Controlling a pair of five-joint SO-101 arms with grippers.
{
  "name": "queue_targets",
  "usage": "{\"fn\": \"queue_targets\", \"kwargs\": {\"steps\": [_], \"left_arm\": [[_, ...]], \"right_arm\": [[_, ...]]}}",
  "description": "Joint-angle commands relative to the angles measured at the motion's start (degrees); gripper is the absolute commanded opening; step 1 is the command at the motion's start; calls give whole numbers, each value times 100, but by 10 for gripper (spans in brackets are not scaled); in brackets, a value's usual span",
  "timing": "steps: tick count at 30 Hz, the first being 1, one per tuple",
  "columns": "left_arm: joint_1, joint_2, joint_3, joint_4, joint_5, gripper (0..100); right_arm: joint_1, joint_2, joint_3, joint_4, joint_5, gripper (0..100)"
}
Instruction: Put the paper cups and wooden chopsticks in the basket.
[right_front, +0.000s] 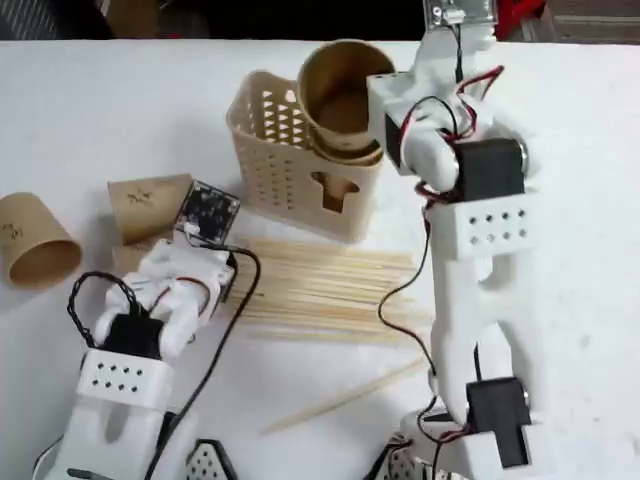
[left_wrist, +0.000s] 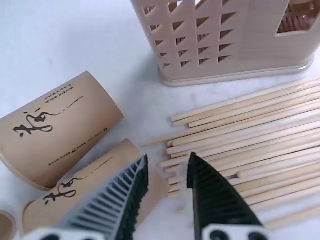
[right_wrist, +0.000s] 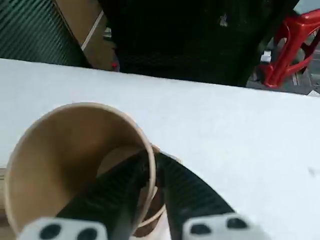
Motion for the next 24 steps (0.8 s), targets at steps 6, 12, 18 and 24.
{"fn": "queue_targets", "kwargs": {"steps": [6,12,18,24], "left_arm": [[57,-66,-44,-132,-62,142],[57,-66,-44,-132,-62,142],[40,-66,-44,-132,-62,142],[31,-66,-44,-132,-62,142]], "right_arm": [[-40,356,-193,-110,-62,87],[-48,664,-185,-110,-18,235],[-13,1297,-176,-119,-18,248],[-4,2185,-193,-136,-18,248]]}}
